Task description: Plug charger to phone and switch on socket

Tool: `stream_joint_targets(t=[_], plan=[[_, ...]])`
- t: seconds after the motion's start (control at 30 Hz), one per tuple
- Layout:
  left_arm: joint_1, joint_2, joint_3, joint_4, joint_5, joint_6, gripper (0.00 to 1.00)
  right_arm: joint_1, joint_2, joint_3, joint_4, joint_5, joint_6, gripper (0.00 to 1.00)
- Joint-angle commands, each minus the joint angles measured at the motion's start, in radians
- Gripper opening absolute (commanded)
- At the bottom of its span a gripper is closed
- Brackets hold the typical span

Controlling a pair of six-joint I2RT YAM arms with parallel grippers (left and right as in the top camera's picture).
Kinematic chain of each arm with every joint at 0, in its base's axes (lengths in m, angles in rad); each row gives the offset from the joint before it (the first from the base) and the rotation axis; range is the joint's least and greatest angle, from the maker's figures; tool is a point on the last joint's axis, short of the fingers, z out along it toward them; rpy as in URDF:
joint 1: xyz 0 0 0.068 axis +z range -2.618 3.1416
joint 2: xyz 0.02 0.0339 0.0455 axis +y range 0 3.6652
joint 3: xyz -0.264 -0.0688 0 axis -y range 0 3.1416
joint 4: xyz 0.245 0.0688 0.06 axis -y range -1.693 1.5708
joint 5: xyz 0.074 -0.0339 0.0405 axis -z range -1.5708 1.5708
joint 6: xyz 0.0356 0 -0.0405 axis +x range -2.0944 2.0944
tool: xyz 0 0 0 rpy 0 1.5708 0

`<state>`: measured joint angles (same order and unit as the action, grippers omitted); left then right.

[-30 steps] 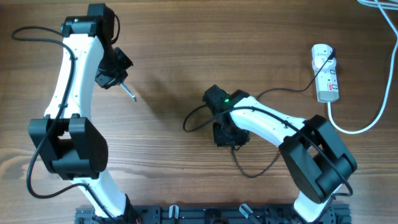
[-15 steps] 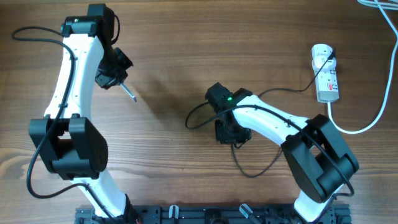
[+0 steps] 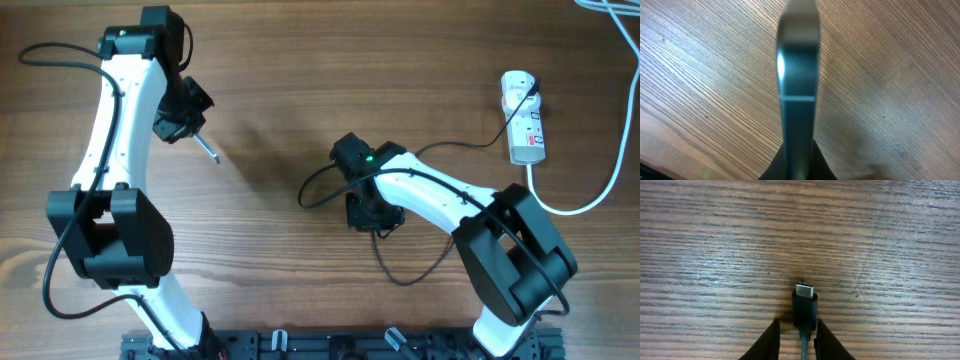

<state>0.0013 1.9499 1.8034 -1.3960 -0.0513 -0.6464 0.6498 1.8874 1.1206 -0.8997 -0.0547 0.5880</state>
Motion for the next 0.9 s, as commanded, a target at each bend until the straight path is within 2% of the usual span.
stream_joint_targets(t=[0.0, 0.87], plan=[[0.003, -0.033, -0.005, -0.004, 0.006, -0.013, 0.04, -0.01, 0.029, -0.033, -0.012, 0.062, -0.008, 0.24], [0.003, -0.033, -0.005, -0.005, 0.006, -0.013, 0.04, -0.01, 0.029, -0.033, -0.002, 0.054, 0.015, 0.17]])
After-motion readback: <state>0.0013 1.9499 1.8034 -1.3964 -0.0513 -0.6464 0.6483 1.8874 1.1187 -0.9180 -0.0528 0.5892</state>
